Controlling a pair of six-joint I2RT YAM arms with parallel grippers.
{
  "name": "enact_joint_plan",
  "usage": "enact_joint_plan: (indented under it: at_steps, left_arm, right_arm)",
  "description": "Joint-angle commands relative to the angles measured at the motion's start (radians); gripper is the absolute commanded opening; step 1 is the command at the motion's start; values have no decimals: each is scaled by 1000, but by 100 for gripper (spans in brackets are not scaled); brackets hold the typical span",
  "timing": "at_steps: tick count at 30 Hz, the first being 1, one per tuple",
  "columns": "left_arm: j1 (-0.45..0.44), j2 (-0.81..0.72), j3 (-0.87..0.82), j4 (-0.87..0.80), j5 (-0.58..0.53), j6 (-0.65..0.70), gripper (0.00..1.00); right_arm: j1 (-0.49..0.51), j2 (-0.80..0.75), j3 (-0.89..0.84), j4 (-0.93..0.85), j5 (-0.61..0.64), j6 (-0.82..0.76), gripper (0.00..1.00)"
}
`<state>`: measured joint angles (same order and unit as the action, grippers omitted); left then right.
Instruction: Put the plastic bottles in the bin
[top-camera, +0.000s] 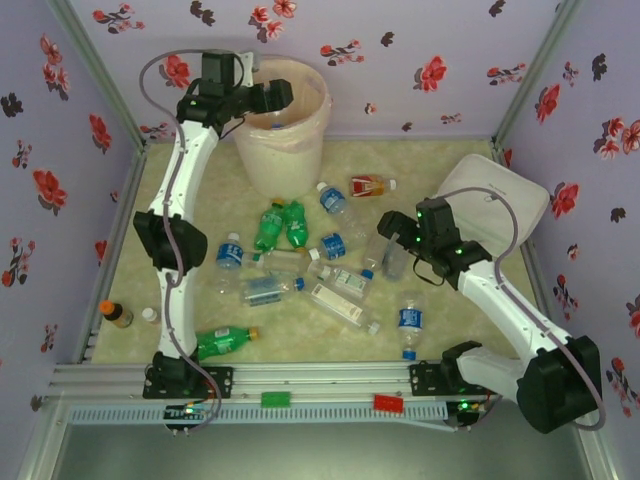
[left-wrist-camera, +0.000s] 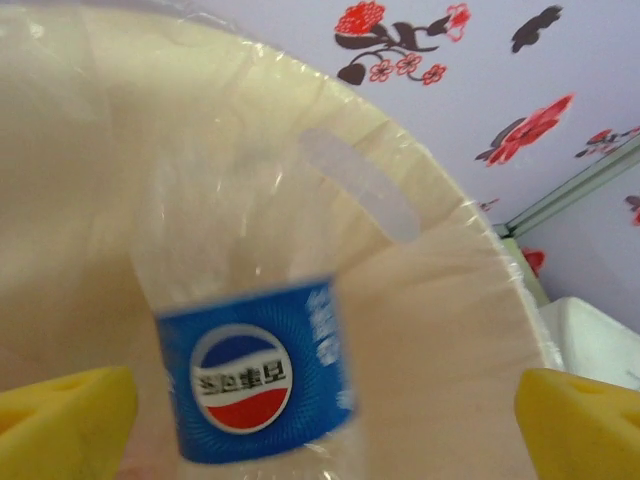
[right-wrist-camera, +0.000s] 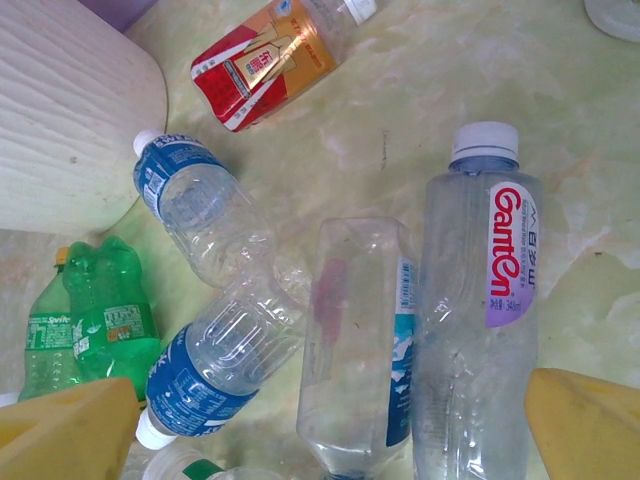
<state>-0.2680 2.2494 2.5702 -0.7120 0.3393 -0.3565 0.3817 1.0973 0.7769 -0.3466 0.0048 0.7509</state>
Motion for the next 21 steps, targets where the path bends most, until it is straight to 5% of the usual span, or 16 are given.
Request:
enact_joint_plan:
  at_steps: [1,8,15,21]
  left_arm:
    - [9,-37,62,-46,-18,27,100]
    - [8,-253,-110,-42,-86,84,100]
    - [8,-645,-676,77,-150,85,100]
    - [7,-1024,-1207,250,-225,-99,100]
  right_arm:
    - [3,-23,-13,3,22,-18,100]
    - [0,81,56,62,28,-67,100]
    - [1,261,209,39,-20,-139,100]
    - [0,382,278,67,-74,-138,100]
